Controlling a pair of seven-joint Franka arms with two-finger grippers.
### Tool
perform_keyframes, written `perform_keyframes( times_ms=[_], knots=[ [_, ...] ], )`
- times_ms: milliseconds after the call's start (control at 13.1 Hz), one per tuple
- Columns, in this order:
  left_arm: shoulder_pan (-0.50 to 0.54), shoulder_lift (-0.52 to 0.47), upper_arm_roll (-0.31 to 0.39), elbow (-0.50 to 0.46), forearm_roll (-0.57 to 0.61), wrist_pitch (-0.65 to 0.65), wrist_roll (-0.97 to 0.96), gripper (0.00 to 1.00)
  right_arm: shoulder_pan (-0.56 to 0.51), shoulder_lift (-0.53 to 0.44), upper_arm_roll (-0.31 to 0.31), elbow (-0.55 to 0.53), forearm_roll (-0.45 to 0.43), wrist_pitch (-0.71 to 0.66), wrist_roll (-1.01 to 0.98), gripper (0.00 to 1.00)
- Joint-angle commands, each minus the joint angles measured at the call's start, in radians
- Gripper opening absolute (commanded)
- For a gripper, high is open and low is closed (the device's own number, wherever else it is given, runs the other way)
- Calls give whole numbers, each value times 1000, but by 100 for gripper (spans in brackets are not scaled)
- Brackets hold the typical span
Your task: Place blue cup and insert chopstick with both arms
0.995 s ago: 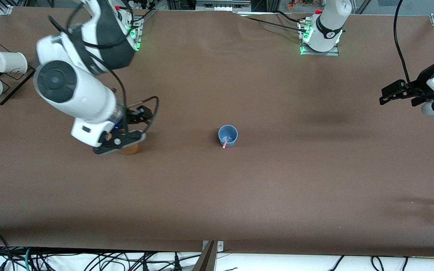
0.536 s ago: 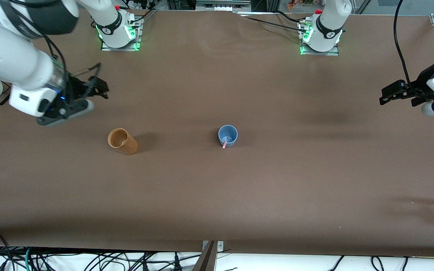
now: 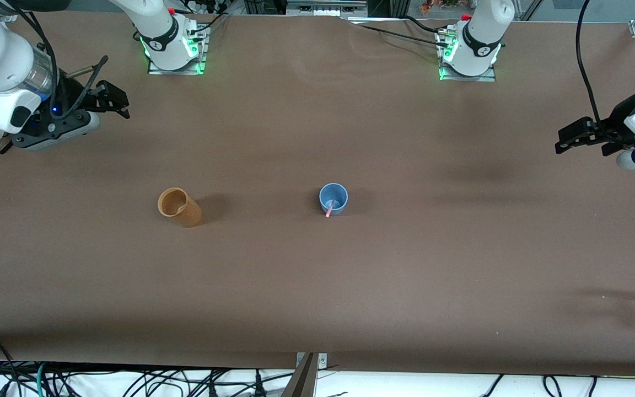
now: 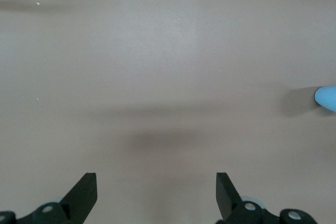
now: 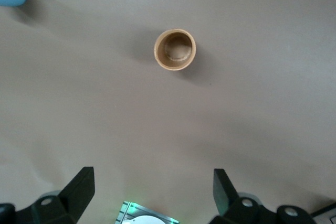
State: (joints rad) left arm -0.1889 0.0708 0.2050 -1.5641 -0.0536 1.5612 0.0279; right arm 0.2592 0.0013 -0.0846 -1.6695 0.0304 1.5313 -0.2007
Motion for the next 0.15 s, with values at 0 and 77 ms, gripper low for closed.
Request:
perform_keyframes(
  times_ms=[0,77],
  knots=[
    [9,-9,-9,-5,-6,-4,12,100,-8,36,3,59,-23,-33,-2,100],
    [11,-9,-9,-5,-6,-4,12,100,-8,37,3,59,-23,-33,-2,100]
  ],
)
